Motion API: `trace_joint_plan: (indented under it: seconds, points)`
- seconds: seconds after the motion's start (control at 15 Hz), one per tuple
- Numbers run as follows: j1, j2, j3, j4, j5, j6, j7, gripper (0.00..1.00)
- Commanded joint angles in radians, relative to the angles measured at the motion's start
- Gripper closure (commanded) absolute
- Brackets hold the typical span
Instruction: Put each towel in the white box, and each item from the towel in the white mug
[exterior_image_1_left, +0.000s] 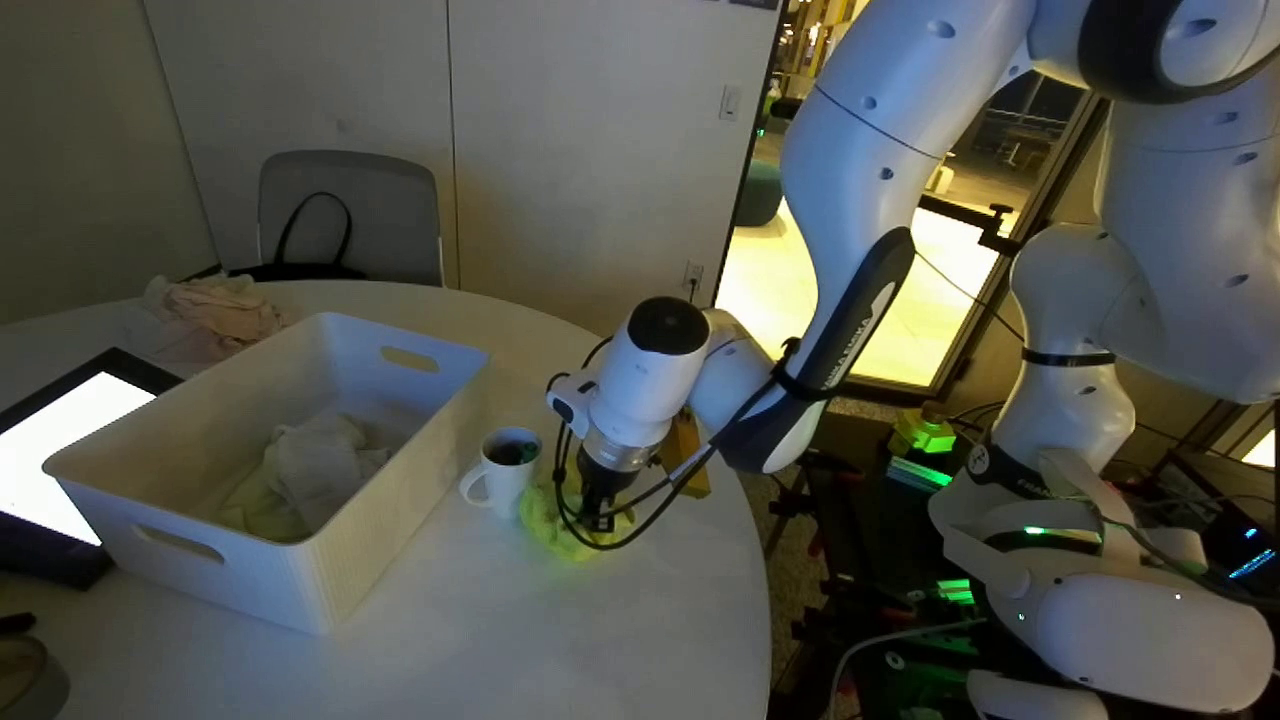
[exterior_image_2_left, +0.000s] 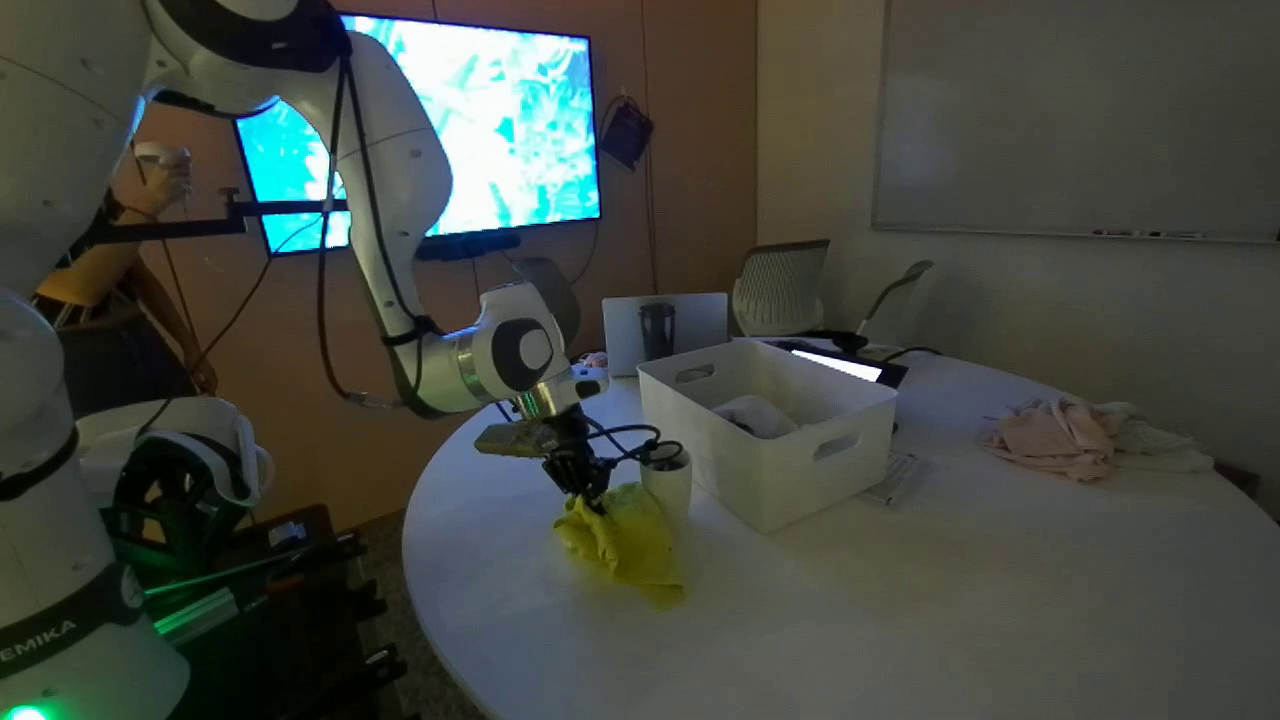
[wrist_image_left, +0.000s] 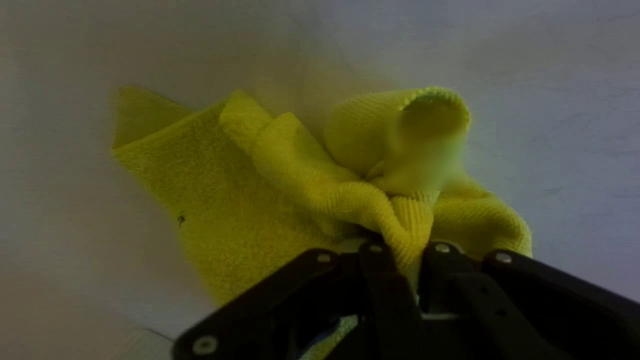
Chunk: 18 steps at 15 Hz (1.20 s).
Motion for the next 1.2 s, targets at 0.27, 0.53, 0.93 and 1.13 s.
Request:
trace_joint_plan:
  seconds: [0.27, 0.53, 0.93, 1.13]
  points:
    - [-0.139, -0.197, 0.156, -0.135, 0.028, -0.001, -0.149, 0.90]
    - [-0.380, -0.315, 0.452, -0.226, 0.333, -0.025, -0.396, 0.91]
    - [-0.715, -0.357, 0.873, -0.158, 0.851, -0.206, -0.721, 0.91]
    - [-0.672, -0.431, 0.815, -0.133, 0.983, -0.290, -0.767, 0.91]
